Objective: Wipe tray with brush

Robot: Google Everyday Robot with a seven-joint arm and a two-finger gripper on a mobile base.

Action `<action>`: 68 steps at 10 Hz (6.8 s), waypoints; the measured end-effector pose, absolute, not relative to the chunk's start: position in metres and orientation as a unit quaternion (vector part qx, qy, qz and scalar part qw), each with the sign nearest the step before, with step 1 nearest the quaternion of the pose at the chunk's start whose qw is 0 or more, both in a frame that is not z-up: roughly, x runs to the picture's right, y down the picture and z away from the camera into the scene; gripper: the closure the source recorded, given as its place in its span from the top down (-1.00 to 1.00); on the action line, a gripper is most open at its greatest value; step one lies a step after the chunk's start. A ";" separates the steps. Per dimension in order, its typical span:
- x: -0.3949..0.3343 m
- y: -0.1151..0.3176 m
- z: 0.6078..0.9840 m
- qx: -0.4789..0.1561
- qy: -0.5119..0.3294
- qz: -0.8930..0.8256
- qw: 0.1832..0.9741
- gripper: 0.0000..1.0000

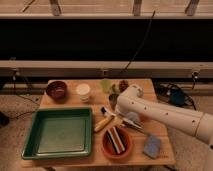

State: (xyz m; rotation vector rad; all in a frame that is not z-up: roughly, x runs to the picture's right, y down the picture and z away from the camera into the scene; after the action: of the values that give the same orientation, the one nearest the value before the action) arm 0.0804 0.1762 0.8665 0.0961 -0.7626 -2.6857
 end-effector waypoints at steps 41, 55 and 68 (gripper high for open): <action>0.020 0.125 0.779 0.029 -0.241 -0.968 -0.062 -1.00; 0.120 0.079 0.783 0.006 -0.219 -0.975 0.029 -1.00; -0.098 0.152 0.752 0.115 -0.229 -0.957 -0.133 -1.00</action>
State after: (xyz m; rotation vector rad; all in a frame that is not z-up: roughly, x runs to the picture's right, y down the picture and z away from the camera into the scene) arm -0.0981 0.1522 0.7518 0.3958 -0.7881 -3.2917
